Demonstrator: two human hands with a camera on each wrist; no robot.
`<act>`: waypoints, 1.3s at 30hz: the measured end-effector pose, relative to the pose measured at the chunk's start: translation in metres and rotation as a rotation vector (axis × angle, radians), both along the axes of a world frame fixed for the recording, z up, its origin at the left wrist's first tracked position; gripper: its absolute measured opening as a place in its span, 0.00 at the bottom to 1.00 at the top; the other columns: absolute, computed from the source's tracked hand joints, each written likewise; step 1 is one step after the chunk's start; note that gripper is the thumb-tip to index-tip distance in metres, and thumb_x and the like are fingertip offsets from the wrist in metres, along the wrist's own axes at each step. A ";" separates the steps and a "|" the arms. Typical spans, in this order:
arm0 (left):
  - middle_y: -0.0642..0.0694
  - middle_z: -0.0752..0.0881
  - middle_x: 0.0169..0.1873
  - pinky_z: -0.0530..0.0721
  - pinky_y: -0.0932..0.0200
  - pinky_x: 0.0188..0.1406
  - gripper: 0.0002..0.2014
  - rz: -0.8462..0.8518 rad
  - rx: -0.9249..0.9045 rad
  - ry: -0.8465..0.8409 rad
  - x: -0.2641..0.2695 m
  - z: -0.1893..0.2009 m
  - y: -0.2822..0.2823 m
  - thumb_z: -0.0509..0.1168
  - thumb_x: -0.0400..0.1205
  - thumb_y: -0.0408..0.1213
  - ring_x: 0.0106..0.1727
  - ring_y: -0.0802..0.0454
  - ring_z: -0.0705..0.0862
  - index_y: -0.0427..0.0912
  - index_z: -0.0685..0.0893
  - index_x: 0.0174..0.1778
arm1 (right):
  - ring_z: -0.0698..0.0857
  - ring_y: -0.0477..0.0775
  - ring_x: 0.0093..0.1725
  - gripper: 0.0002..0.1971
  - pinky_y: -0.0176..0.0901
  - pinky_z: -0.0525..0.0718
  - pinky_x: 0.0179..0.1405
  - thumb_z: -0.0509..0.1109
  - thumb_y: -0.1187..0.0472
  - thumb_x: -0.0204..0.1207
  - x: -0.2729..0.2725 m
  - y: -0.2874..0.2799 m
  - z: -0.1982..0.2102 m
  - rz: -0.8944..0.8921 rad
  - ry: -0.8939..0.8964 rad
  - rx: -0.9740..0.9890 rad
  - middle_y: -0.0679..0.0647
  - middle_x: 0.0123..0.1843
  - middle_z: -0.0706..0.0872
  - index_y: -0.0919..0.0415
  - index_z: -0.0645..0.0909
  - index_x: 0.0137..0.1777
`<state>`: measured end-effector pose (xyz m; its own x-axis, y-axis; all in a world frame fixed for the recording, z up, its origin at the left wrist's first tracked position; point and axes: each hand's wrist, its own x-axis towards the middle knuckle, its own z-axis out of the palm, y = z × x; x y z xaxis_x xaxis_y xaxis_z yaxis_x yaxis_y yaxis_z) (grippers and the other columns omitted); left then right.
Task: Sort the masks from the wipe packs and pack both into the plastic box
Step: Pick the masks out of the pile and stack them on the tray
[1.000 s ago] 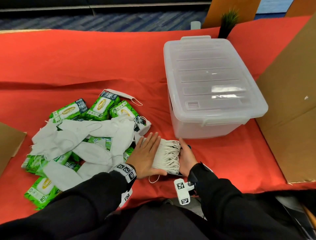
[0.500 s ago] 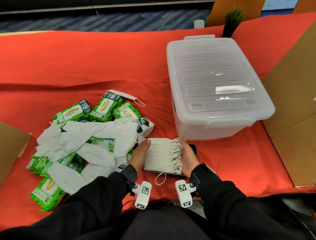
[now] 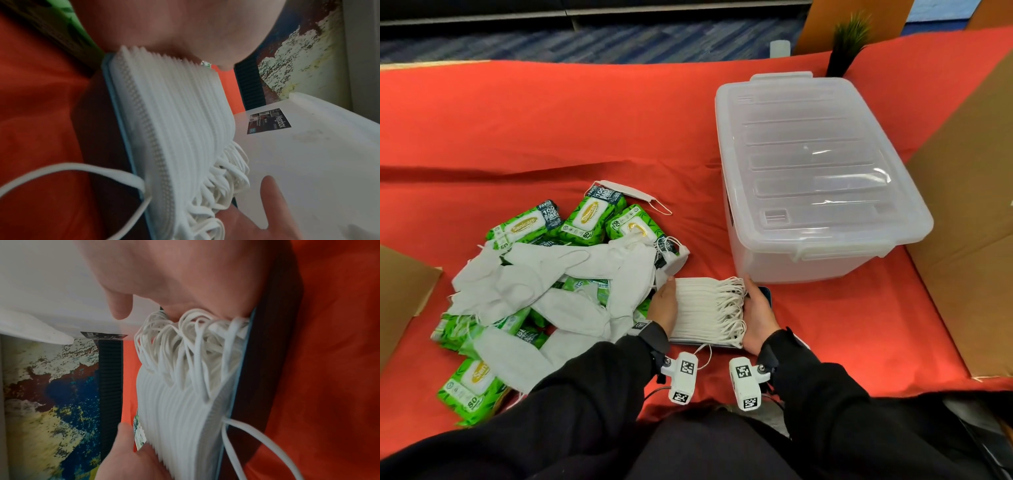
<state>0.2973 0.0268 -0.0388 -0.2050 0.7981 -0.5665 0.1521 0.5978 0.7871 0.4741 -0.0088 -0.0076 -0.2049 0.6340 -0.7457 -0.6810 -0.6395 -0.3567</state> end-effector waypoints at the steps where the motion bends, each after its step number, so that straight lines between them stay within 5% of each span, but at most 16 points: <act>1: 0.40 0.78 0.76 0.66 0.50 0.82 0.31 0.003 -0.014 -0.008 0.001 0.001 0.002 0.53 0.90 0.59 0.78 0.42 0.75 0.38 0.76 0.80 | 0.85 0.69 0.69 0.35 0.67 0.75 0.77 0.62 0.34 0.83 0.000 -0.001 -0.001 0.009 0.000 0.004 0.67 0.67 0.88 0.66 0.84 0.69; 6: 0.33 0.81 0.72 0.70 0.53 0.72 0.29 -0.073 -0.022 0.105 0.001 0.002 0.008 0.50 0.92 0.55 0.73 0.38 0.78 0.34 0.81 0.73 | 0.86 0.68 0.69 0.34 0.67 0.75 0.77 0.63 0.35 0.83 -0.001 -0.001 -0.007 0.004 0.015 0.024 0.67 0.68 0.88 0.65 0.83 0.71; 14: 0.40 0.82 0.70 0.70 0.54 0.74 0.28 -0.040 0.043 0.080 -0.004 -0.003 -0.006 0.53 0.91 0.55 0.74 0.41 0.78 0.37 0.81 0.74 | 0.84 0.69 0.71 0.36 0.68 0.74 0.78 0.66 0.33 0.81 0.002 -0.002 -0.012 0.050 0.014 0.012 0.67 0.71 0.85 0.64 0.82 0.74; 16: 0.47 0.84 0.67 0.70 0.54 0.77 0.28 0.018 0.038 0.009 -0.008 -0.002 -0.006 0.51 0.91 0.57 0.70 0.46 0.80 0.40 0.85 0.70 | 0.87 0.67 0.67 0.33 0.62 0.82 0.71 0.64 0.36 0.83 0.007 -0.001 -0.008 0.063 -0.070 0.013 0.65 0.67 0.88 0.64 0.84 0.72; 19: 0.47 0.92 0.59 0.78 0.41 0.76 0.26 0.143 0.006 -0.223 -0.015 -0.009 -0.012 0.51 0.90 0.59 0.64 0.47 0.87 0.48 0.91 0.57 | 0.92 0.62 0.58 0.27 0.54 0.89 0.56 0.67 0.41 0.84 0.015 0.001 -0.006 0.101 -0.212 0.032 0.63 0.61 0.92 0.65 0.86 0.69; 22: 0.47 0.92 0.57 0.81 0.42 0.73 0.19 0.167 -0.010 -0.242 -0.015 -0.012 -0.024 0.57 0.90 0.56 0.62 0.48 0.89 0.51 0.91 0.54 | 0.88 0.65 0.66 0.28 0.60 0.85 0.68 0.65 0.41 0.85 0.010 -0.003 -0.006 0.146 -0.163 0.009 0.65 0.66 0.89 0.64 0.83 0.72; 24: 0.48 0.91 0.59 0.80 0.42 0.74 0.17 0.137 0.011 -0.201 -0.014 -0.012 -0.030 0.60 0.88 0.57 0.63 0.48 0.87 0.53 0.90 0.56 | 0.87 0.66 0.68 0.30 0.62 0.82 0.72 0.64 0.40 0.85 0.006 -0.004 -0.007 0.167 -0.144 -0.018 0.65 0.68 0.88 0.63 0.81 0.74; 27: 0.49 0.89 0.64 0.77 0.42 0.77 0.30 0.090 0.040 -0.169 -0.014 -0.011 -0.033 0.60 0.81 0.65 0.67 0.48 0.85 0.47 0.87 0.68 | 0.87 0.66 0.68 0.29 0.61 0.83 0.68 0.63 0.39 0.86 0.007 -0.004 -0.004 0.168 -0.125 -0.030 0.65 0.68 0.88 0.63 0.81 0.74; 31: 0.45 0.86 0.67 0.75 0.44 0.78 0.22 0.008 0.108 -0.082 -0.013 -0.006 -0.039 0.54 0.92 0.51 0.70 0.47 0.82 0.42 0.84 0.72 | 0.88 0.66 0.67 0.29 0.61 0.83 0.68 0.62 0.39 0.86 0.007 -0.004 0.002 0.188 -0.126 -0.025 0.65 0.66 0.89 0.63 0.83 0.71; 39: 0.50 0.82 0.71 0.68 0.61 0.75 0.23 -0.185 0.188 -0.001 -0.017 -0.008 -0.046 0.54 0.92 0.52 0.73 0.54 0.78 0.45 0.80 0.77 | 0.89 0.66 0.66 0.29 0.64 0.80 0.74 0.67 0.41 0.84 0.003 -0.010 0.002 0.142 -0.253 -0.049 0.65 0.66 0.89 0.64 0.82 0.73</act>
<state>0.2800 -0.0190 -0.0467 -0.0448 0.9135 -0.4044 0.2447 0.4026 0.8821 0.4772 -0.0188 -0.0061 -0.0931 0.5742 -0.8134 -0.4766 -0.7430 -0.4699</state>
